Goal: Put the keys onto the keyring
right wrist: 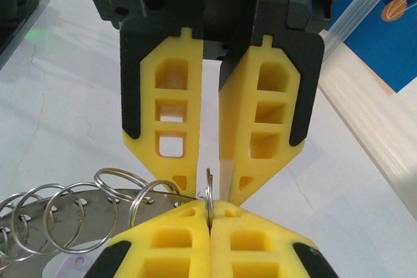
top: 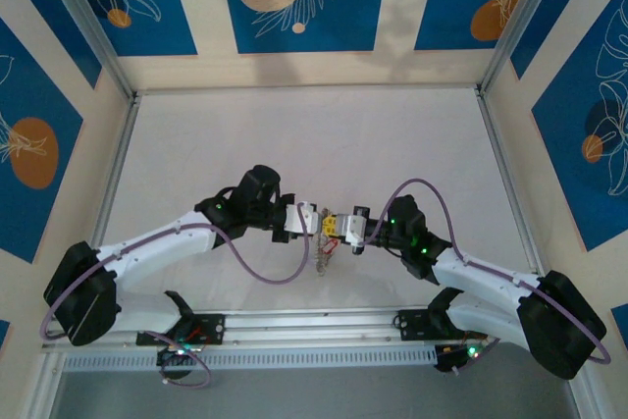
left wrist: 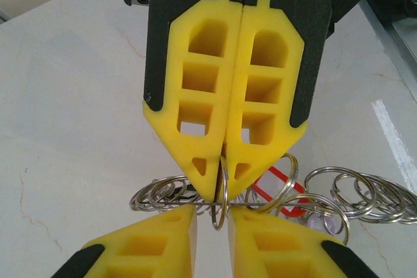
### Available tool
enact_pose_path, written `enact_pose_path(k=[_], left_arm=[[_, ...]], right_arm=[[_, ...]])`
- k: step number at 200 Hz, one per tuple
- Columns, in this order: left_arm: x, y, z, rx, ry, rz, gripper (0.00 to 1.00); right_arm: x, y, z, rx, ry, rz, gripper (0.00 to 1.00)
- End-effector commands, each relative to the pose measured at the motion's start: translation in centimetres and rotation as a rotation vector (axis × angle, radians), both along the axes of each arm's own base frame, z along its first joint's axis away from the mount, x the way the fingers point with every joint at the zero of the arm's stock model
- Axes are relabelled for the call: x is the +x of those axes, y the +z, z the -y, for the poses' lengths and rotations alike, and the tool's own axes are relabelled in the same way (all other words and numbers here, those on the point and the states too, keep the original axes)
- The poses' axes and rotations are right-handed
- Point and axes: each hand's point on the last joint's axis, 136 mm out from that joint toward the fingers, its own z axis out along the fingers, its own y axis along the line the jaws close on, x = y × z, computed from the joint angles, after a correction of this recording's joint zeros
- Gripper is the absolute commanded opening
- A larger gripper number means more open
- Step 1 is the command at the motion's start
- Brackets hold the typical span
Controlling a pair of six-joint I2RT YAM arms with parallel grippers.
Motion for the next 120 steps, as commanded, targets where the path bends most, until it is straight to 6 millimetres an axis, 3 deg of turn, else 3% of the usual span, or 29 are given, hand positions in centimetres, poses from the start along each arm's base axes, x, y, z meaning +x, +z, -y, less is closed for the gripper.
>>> enact_pose_path(k=[1,36,44,55,91,108,120], left_arm=[[-0.1,3.4,1.8,-0.098,-0.054,0.028,0.19],[0.1,3.9,2.1,-0.111,-0.048,0.026,0.17],[0.1,3.9,2.1,-0.112,-0.047,0.027,0.13],[0.1,3.8,2.1,-0.11,-0.048,0.024,0.0],[0.3,3.7,1.8,-0.113,-0.022,0.025,0.0],[0.6,3.3,1.4,-0.097,0.01,0.035,0.0],[0.9,3.0,1.0,-0.072,0.03,0.038,0.0]], right_arm=[[0.6,1.8,-1.1,0.011,0.001,0.059,0.0],[0.9,2.0,-1.6,0.018,-0.007,0.062,0.0],[1.0,2.0,-1.7,0.021,-0.007,0.061,0.0],[1.0,2.0,-1.7,0.029,-0.004,0.06,0.0],[0.5,1.7,-1.7,0.033,0.013,0.054,0.0],[0.4,1.8,-1.3,0.054,0.004,0.052,0.16],[0.4,1.7,-0.9,0.068,-0.003,0.043,0.19]])
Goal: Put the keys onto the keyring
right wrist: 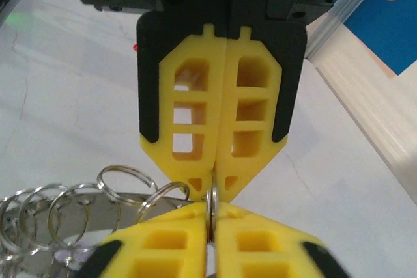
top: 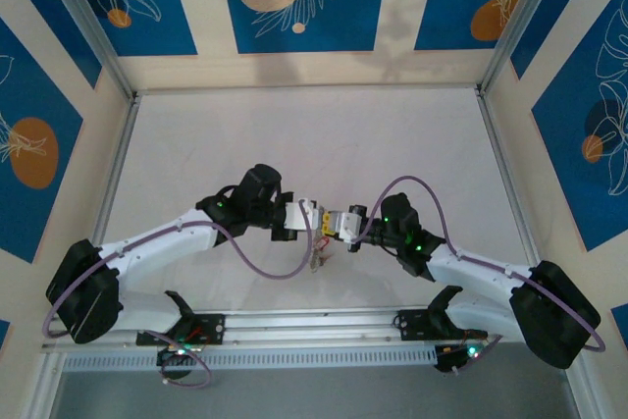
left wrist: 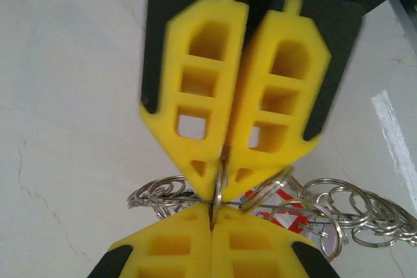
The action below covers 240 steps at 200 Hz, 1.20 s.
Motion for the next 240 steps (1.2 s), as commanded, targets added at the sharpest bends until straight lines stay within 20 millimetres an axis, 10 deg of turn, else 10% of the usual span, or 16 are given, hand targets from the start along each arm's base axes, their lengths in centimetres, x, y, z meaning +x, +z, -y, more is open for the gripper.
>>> enact_pose_path(k=[1,80,125,212,240], left_arm=[[-0.1,3.8,1.6,-0.111,-0.032,0.062,0.0],[-0.1,3.5,0.8,-0.099,-0.01,0.072,0.0],[-0.1,3.3,0.4,-0.085,0.007,0.082,0.0],[-0.5,3.4,0.6,-0.097,-0.008,0.05,0.0],[-0.8,3.5,0.9,-0.101,-0.03,0.032,0.18]], right_arm=[[-0.7,2.3,-0.3,0.09,0.037,0.056,0.19],[-0.8,2.2,0.2,0.089,0.039,0.019,0.14],[-0.9,1.8,0.5,0.081,0.034,0.004,0.31],[-0.6,2.1,0.2,0.1,0.049,0.008,0.0],[-0.6,2.3,0.2,0.128,0.053,0.019,0.0]])
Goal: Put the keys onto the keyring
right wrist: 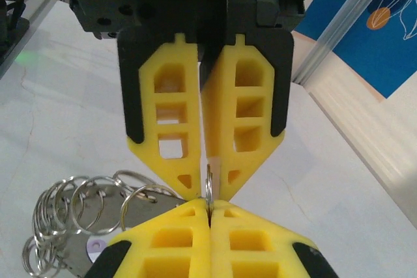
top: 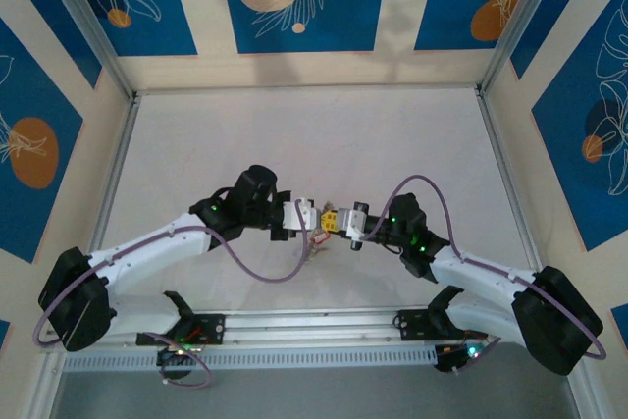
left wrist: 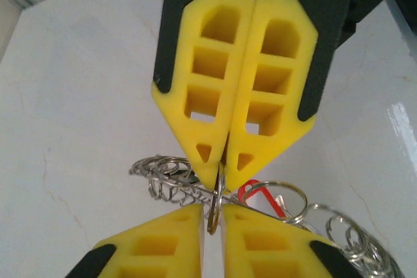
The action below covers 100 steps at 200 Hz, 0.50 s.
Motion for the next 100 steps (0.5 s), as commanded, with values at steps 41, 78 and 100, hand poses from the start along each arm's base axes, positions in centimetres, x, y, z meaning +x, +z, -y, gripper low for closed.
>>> enact_pose_path(k=[41,78,100], left_arm=[[-0.7,1.5,1.2,-0.057,-0.059,-0.004,0.09],[-0.2,0.6,1.1,-0.031,-0.039,-0.011,0.17],[-0.1,0.1,1.2,-0.021,-0.037,-0.016,0.2]], right_arm=[[-0.3,1.0,0.1,0.065,0.019,0.028,0.0],[-0.4,1.3,0.4,0.078,0.017,0.035,0.0],[-0.4,1.3,0.5,0.08,0.015,0.038,0.0]])
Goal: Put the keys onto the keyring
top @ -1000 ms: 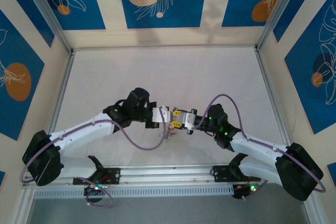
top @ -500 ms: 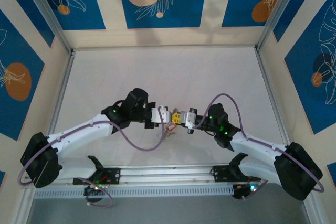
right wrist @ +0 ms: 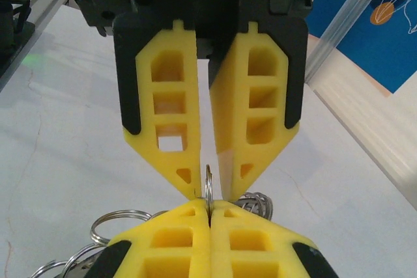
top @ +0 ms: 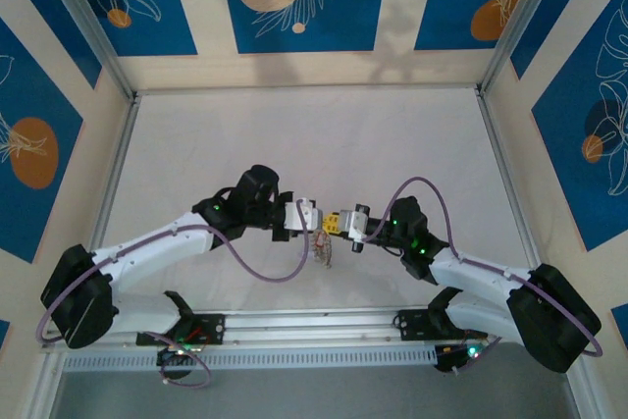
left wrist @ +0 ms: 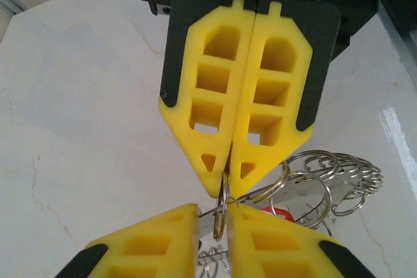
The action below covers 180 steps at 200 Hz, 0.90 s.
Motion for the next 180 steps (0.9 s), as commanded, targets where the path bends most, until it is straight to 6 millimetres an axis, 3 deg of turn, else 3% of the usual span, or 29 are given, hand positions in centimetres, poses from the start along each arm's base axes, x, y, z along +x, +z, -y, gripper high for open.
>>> enact_pose_path(k=[1,58,116,168,180], left_arm=[[0.1,0.5,0.7,-0.015,-0.017,0.001,0.2],[0.3,0.9,1.2,-0.037,-0.02,0.009,0.14],[-0.1,2.4,1.1,-0.077,-0.026,0.025,0.2],[-0.2,2.0,1.5,-0.074,-0.046,0.008,0.08],[-0.3,2.0,1.6,-0.076,-0.053,0.006,0.0]], right_arm=[[-0.3,2.1,0.1,0.064,0.016,0.062,0.0],[-0.4,2.0,0.2,0.066,0.025,0.056,0.0],[-0.3,1.4,0.3,0.046,0.016,0.048,0.0],[-0.3,1.5,0.2,0.049,0.02,0.053,0.0],[-0.2,1.5,0.2,0.05,0.019,0.055,0.0]])
